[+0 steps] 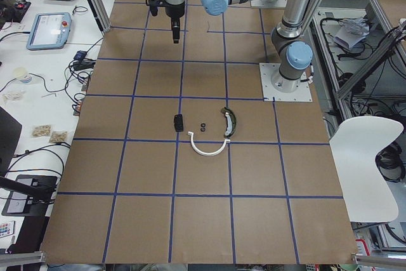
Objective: Place bearing gear from tray to pile
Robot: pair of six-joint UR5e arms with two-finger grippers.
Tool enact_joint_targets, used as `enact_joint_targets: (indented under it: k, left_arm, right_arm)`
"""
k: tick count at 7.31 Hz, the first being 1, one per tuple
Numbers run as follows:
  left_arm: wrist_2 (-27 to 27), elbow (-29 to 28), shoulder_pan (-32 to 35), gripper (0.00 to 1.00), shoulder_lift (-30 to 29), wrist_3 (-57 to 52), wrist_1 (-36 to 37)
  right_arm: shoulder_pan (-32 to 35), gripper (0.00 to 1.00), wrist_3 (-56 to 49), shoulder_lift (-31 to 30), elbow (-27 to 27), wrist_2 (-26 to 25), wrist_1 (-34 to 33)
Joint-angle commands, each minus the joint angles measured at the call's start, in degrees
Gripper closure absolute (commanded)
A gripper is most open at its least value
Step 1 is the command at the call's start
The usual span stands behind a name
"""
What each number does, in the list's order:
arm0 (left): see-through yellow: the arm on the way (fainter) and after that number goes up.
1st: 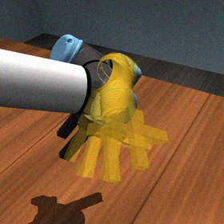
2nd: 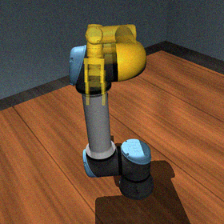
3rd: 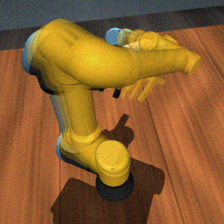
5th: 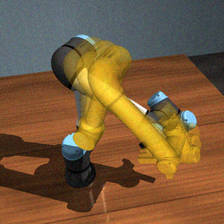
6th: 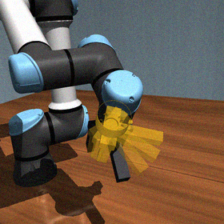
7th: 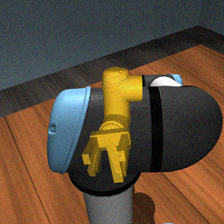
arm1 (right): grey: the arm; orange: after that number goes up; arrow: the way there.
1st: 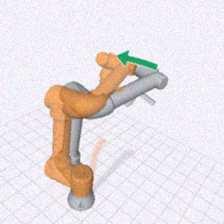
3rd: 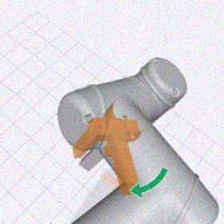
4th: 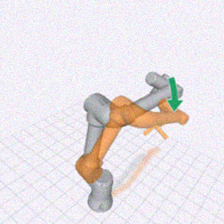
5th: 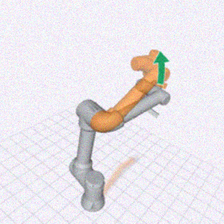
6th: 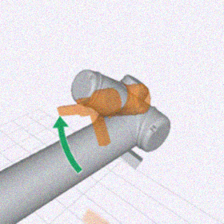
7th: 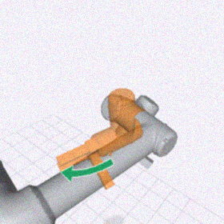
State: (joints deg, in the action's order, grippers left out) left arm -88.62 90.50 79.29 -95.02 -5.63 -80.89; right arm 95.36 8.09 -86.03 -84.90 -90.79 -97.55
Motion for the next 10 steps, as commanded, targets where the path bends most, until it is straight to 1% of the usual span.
enact_joint_targets:
  k: [1, 2, 3, 10]
  left_arm:
    - [0.12, 0.21, 4.80, 0.00, 0.45, 1.32, -0.32]
    - [-0.24, 0.12, 7.43, 0.00, 0.28, 1.59, -0.67]
    - [-1.89, -0.14, 8.50, 0.00, -0.07, 2.63, -1.54]
    - [-1.91, -0.67, 8.78, 0.00, 1.33, 3.52, -6.65]
  right_arm:
    - [0.00, 0.00, -0.09, -0.02, 0.09, 0.00, -0.01]
    - [0.00, 0.00, -0.18, -0.02, 0.09, 0.00, 0.08]
    - [0.00, 0.00, -0.09, -0.02, 0.00, 0.00, 0.08]
    - [0.00, 0.00, -0.18, 0.07, 0.09, 0.09, -0.09]
